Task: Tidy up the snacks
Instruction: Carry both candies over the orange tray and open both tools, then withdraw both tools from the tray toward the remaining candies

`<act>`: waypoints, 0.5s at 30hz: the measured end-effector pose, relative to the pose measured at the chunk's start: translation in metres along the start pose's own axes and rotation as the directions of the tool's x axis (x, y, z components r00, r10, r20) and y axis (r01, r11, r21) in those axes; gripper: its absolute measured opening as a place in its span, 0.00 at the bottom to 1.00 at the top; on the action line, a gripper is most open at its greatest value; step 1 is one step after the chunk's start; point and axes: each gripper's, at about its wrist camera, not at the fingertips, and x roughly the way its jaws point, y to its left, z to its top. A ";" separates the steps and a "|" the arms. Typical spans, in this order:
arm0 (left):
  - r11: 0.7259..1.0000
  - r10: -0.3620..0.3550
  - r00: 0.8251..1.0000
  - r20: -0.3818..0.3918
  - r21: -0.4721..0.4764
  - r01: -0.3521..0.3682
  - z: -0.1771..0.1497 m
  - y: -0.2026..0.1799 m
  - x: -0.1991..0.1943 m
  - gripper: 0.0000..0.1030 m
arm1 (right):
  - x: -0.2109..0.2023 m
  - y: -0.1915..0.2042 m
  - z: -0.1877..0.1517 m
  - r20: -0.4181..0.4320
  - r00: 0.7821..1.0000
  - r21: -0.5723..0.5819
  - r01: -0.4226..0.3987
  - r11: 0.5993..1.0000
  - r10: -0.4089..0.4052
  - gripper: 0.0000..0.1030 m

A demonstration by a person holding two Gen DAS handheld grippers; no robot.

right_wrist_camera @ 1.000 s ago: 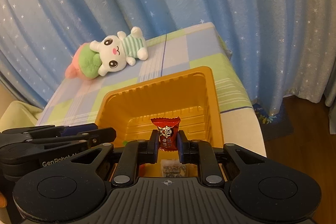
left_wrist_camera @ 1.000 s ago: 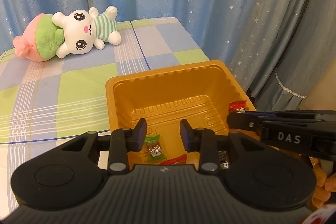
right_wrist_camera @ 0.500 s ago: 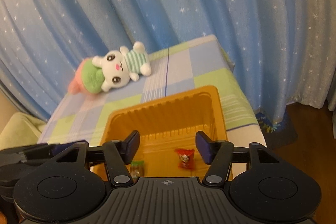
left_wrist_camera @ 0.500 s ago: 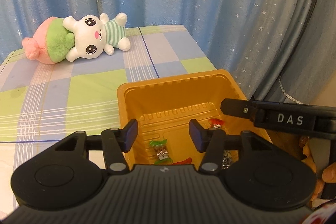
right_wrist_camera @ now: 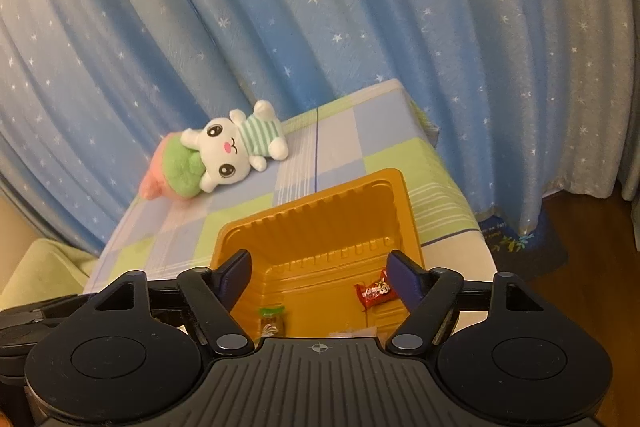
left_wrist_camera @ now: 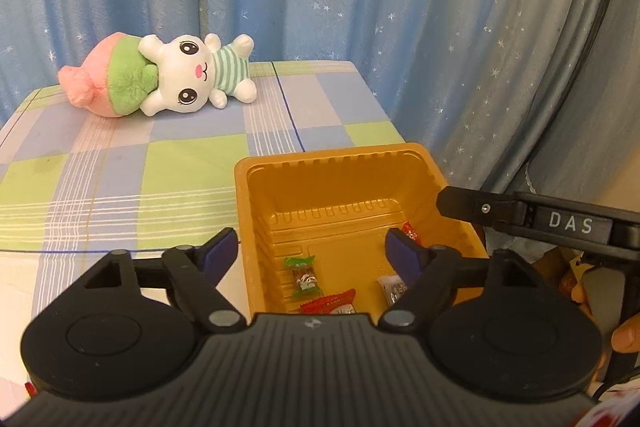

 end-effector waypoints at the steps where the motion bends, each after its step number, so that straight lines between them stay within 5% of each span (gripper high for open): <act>1: 1.000 -0.003 1.000 0.002 -0.002 0.003 -0.001 0.001 -0.003 0.79 | -0.003 0.000 -0.001 0.003 1.000 0.006 -0.001 1.000 0.001 0.74; 15: 1.000 -0.027 1.000 0.011 -0.007 0.027 -0.030 0.019 -0.059 0.83 | -0.054 0.015 -0.032 0.029 1.000 0.032 0.005 0.999 -0.006 0.81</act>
